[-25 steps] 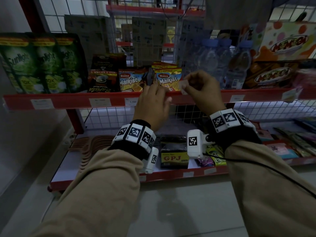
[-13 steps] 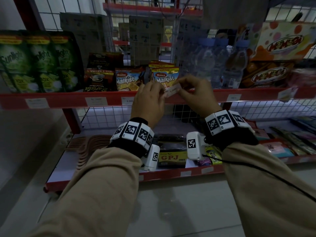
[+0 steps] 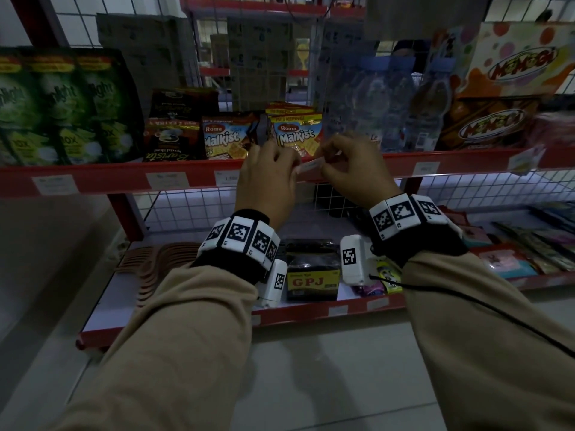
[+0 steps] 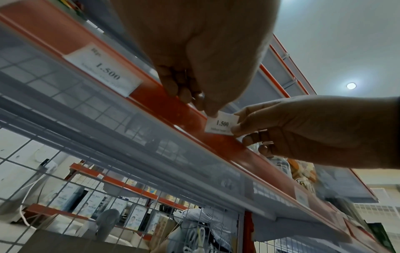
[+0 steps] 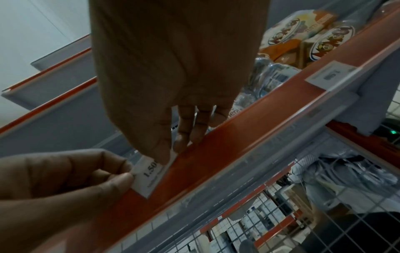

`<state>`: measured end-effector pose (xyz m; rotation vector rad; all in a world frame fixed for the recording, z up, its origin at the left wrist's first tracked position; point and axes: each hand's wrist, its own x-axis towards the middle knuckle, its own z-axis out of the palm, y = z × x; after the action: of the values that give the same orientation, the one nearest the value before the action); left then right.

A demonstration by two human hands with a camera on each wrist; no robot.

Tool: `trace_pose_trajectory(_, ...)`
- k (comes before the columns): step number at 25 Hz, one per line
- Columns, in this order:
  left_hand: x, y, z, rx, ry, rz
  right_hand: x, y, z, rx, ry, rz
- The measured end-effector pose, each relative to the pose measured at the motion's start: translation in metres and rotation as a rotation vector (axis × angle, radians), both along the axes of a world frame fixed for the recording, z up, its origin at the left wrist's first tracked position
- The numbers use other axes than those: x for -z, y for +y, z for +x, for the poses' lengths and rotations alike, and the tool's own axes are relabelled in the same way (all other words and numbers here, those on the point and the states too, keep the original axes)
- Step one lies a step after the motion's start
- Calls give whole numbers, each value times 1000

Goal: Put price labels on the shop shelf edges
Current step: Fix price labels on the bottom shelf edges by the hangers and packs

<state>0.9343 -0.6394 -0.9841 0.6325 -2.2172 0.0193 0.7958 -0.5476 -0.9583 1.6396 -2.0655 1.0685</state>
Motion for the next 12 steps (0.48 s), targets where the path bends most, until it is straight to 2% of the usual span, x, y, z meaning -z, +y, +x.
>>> trace_pose_trajectory(4, -1, 1, -1, -52, -106, -33, -2, 6, -1, 65, 129, 151)
trace_pose_trajectory(8, -4, 0, -2, -79, -178, -30, -4, 8, -1, 81, 199, 216)
trace_pose_trajectory(12, -4, 0, -3, -73, -182, -20, -4, 9, -2, 103, 221, 230)
